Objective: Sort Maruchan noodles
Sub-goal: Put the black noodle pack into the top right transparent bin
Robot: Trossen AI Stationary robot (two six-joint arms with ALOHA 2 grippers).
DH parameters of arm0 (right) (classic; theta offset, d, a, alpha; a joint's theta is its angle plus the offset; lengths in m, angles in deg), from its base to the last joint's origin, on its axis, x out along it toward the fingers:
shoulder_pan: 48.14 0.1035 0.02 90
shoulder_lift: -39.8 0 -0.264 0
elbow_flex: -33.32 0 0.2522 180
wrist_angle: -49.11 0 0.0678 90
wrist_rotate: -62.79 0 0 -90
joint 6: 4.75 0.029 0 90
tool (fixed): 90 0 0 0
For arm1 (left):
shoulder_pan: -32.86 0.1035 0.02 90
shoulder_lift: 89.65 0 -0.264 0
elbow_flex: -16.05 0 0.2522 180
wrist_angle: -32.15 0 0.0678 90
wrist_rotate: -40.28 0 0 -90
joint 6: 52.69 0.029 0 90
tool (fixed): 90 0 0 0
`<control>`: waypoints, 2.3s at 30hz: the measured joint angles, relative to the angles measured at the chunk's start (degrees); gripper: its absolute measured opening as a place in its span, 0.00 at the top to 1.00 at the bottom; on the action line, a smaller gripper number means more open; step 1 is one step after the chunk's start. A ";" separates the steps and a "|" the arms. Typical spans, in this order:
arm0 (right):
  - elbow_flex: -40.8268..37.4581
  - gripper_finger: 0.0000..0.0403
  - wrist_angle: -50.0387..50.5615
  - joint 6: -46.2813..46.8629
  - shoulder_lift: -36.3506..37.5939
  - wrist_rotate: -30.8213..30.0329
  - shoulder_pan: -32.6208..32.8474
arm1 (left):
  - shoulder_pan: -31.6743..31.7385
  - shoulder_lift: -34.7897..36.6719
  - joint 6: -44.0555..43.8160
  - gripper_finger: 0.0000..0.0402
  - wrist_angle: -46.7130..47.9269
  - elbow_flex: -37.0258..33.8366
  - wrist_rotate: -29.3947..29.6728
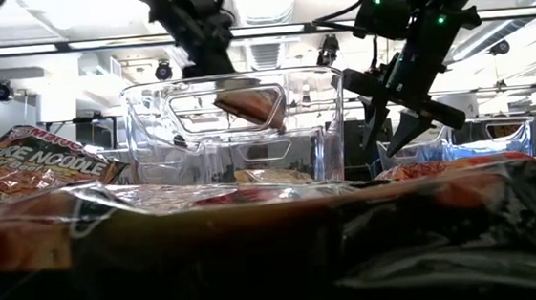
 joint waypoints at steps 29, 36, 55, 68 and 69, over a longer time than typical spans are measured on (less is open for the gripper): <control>0.00 0.55 -0.02 0.00 0.04 0.00 0.00 | -2.19 39.39 -19.54 0.77 -20.81 -40.92 5.93; 0.00 0.55 -0.02 0.05 0.04 0.00 0.00 | -3.01 43.49 -20.69 0.77 -21.25 -43.73 6.02; 0.00 0.55 -0.02 0.00 0.02 0.00 0.00 | -10.26 41.87 -20.96 0.77 -24.95 -43.73 7.61; 0.00 0.55 -0.02 0.03 0.00 0.00 -0.02 | -12.46 41.27 -20.78 0.77 -25.16 -43.73 7.59; 0.00 0.55 -0.02 -0.03 0.00 -0.01 -0.01 | -12.45 41.16 -20.81 0.77 -25.19 -43.73 7.59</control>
